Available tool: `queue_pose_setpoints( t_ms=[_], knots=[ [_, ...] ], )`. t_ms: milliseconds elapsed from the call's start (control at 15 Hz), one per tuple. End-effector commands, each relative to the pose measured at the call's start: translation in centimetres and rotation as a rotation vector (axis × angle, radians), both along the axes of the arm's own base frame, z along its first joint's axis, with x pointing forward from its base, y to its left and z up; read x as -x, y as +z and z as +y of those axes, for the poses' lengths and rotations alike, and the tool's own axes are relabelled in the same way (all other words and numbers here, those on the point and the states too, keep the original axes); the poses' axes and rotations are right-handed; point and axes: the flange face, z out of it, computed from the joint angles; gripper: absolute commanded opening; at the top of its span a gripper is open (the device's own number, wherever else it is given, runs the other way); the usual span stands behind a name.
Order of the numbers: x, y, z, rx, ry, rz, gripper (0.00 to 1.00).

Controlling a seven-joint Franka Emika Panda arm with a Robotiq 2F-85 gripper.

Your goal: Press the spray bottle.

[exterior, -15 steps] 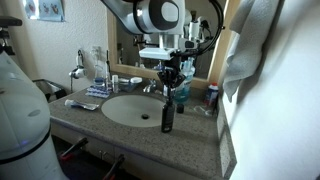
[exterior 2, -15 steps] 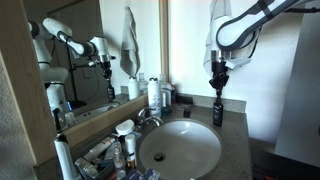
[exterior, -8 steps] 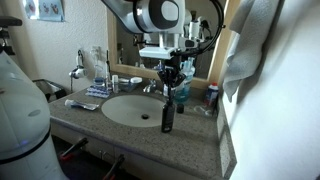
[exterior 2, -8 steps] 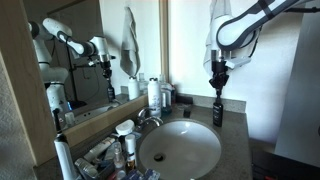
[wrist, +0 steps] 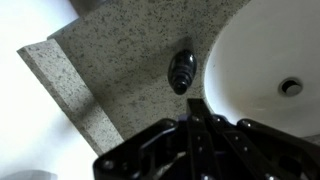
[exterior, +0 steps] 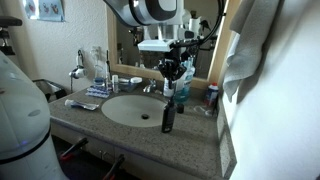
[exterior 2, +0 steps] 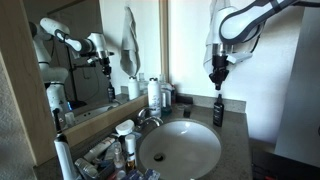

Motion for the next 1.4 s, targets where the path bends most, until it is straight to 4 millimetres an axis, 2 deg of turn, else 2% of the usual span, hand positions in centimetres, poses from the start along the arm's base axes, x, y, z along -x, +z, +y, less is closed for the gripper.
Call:
queue_pose_setpoints(
  t_ms=[0, 400, 467, 533, 1200, 1333],
  knots=[
    [0.2, 2.6, 0.6, 0.031, 0.023, -0.029, 0.0],
    [0.1, 5.3, 1.5, 0.061, 0.043, -0.073, 0.0],
    [0.1, 5.4, 1.6, 0.06, 0.04, -0.077, 0.26],
    [0.2, 5.5, 1.7, 0.059, 0.042, -0.077, 0.27],
    [1.0, 5.3, 2.0, 0.051, 0.031, -0.061, 1.0],
    [1.1, 5.3, 2.1, 0.05, 0.037, -0.064, 1.0]
  ],
)
